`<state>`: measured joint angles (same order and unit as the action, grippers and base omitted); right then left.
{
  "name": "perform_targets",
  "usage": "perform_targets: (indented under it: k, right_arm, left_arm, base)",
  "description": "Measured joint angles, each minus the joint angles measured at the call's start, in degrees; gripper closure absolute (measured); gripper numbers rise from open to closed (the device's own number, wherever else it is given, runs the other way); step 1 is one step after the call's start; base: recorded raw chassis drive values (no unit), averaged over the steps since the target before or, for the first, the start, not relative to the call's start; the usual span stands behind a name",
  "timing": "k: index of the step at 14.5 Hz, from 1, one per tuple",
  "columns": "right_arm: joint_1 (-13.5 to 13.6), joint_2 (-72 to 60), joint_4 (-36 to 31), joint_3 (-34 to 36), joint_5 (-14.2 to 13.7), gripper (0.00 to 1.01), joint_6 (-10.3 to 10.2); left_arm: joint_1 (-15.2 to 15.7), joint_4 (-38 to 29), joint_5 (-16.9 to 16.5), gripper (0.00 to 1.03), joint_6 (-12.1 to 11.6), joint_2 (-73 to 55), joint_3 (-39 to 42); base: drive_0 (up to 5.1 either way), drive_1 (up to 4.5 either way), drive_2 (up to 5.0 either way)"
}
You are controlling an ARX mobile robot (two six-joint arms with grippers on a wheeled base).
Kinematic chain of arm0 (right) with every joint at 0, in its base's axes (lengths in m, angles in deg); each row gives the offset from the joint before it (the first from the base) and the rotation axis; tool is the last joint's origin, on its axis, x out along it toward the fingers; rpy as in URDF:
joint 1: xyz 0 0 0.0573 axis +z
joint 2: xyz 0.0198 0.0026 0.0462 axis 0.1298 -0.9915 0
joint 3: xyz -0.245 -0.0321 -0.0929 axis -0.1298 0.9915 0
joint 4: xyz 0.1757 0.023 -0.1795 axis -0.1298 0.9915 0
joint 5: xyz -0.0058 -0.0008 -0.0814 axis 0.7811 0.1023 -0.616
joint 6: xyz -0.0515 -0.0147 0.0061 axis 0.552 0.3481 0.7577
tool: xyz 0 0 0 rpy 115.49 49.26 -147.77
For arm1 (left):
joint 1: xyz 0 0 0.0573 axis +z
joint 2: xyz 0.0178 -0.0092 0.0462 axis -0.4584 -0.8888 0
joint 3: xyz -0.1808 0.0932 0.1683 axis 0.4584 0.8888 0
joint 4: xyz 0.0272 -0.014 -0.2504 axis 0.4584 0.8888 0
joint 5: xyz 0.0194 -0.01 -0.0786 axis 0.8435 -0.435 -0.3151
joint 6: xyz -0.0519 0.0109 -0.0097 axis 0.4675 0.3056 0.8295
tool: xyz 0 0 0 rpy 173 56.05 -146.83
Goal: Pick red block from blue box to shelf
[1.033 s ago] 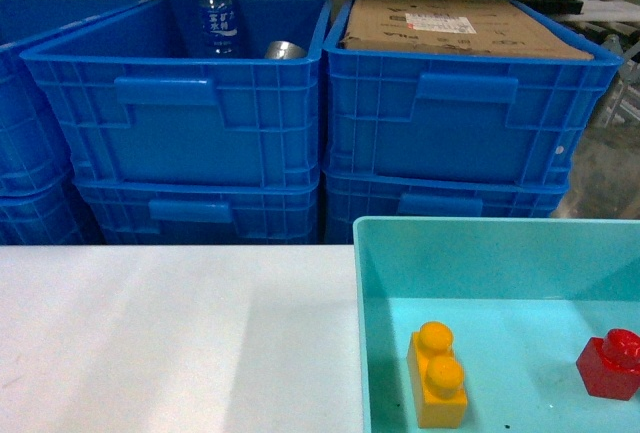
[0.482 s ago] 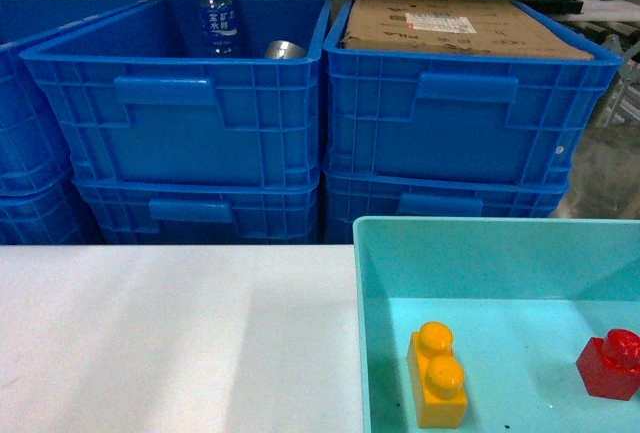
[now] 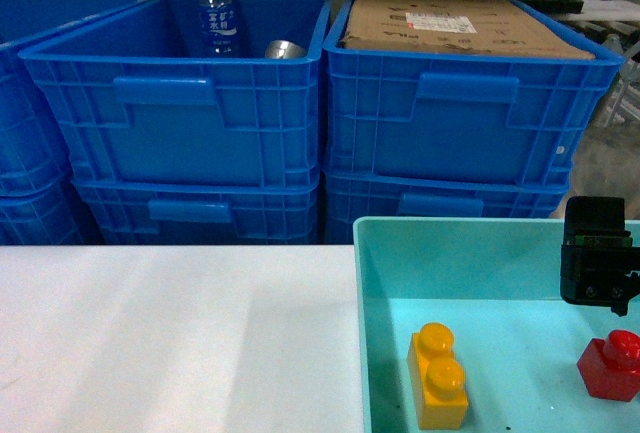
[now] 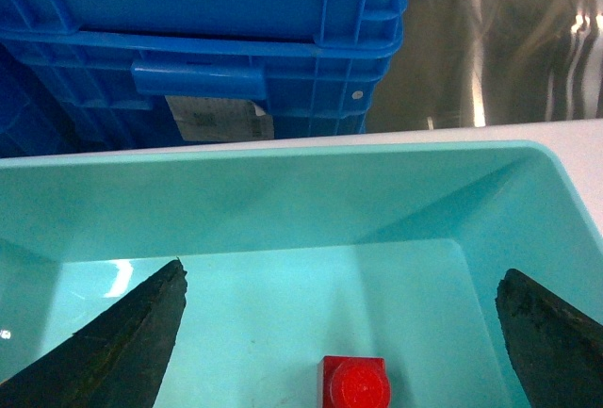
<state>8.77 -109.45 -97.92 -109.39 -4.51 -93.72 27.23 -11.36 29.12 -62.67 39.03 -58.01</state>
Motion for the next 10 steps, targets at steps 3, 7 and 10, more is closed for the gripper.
perform_targets:
  k: [3, 7, 10]
  right_arm:
    - [-1.66, -7.23, -6.56, 1.73, -0.68, 0.03, -1.70]
    - [-4.74, -13.49, -12.11, 4.24, 3.65, 0.03, -2.91]
    - [-2.97, -15.10, -14.25, 4.55, 3.06, 0.03, -2.91]
  left_arm:
    - [0.00, 0.00, 0.00, 0.05, 0.00, 0.00, 0.00]
    - [0.00, 0.02, 0.00, 0.05, 0.00, 0.00, 0.00]
    - [0.00, 0.00, -0.02, 0.05, 0.00, 0.00, 0.00]
  base:
    - [0.0, 0.00, 0.0]
    - [0.0, 0.00, 0.0]
    - [0.0, 0.00, 0.0]
